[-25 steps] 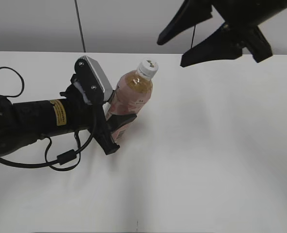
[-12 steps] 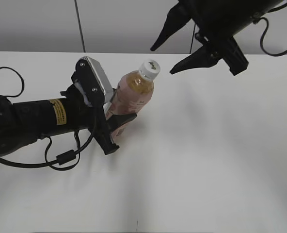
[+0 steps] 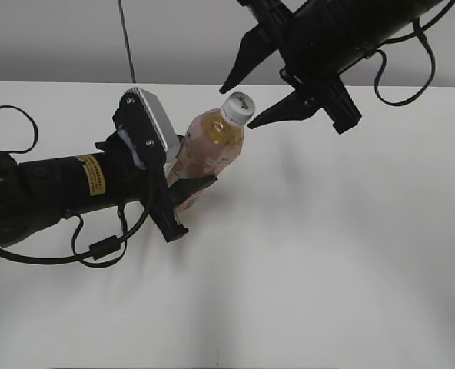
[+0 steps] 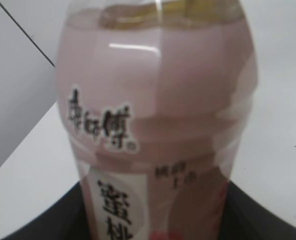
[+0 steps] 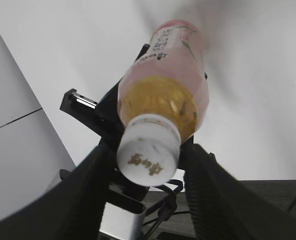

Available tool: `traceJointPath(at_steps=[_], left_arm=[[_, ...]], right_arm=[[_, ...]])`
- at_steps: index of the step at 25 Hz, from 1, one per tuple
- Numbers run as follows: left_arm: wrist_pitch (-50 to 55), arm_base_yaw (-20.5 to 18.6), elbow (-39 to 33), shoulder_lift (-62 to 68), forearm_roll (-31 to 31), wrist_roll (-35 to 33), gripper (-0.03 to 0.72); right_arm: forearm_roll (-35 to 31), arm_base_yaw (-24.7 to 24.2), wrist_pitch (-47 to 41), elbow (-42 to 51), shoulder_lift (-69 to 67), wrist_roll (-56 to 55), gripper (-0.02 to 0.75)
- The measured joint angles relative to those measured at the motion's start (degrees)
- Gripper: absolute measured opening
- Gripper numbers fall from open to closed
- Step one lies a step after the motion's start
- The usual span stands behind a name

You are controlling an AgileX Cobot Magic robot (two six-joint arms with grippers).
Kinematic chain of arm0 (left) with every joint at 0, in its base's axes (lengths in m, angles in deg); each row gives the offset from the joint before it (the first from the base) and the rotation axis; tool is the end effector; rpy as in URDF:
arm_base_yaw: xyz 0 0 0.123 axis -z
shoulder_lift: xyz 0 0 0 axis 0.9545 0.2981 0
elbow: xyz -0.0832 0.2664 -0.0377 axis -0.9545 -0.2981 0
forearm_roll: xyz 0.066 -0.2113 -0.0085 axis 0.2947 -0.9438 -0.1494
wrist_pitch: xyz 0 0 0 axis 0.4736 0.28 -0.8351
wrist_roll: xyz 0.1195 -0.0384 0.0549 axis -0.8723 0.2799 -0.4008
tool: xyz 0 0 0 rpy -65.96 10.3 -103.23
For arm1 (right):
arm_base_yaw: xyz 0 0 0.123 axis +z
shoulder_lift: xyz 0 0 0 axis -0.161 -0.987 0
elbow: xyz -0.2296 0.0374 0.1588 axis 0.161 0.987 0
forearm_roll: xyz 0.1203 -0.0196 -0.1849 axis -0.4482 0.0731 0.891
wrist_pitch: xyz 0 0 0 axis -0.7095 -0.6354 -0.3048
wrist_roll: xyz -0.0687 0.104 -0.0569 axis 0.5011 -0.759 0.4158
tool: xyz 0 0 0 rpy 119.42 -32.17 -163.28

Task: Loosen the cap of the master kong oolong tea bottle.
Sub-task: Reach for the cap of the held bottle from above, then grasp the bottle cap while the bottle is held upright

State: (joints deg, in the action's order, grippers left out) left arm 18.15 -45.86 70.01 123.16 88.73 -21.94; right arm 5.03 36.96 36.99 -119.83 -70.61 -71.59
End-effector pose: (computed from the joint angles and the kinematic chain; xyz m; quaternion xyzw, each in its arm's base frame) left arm 0.3041 -0.2090 0.1476 0.4907 0.6575 -0.1259 0.5578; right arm 0.2922 0.2226 0.2661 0.2234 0.9039 0.3620 0.0460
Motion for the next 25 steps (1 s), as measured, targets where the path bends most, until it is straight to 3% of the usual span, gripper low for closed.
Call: traceJointPath(at_steps=[16,22,25], left_arm=[[-0.66,0.00,0.00,0.00,-0.61,-3.43,0.372],[-0.66,0.00,0.00,0.00,-0.61,-3.54,0.372],[-0.67,0.00,0.00,0.00,-0.61,-3.58,0.372]], right_arm=[[1.11,0.00,0.85,-0.36,-1.24,-1.50,0.375],[1.34,0.02,0.60,-0.61,-1.37,-1.25,0.281],[1.38,0.02,0.35,-0.61,-1.37,-0.55,0.281]])
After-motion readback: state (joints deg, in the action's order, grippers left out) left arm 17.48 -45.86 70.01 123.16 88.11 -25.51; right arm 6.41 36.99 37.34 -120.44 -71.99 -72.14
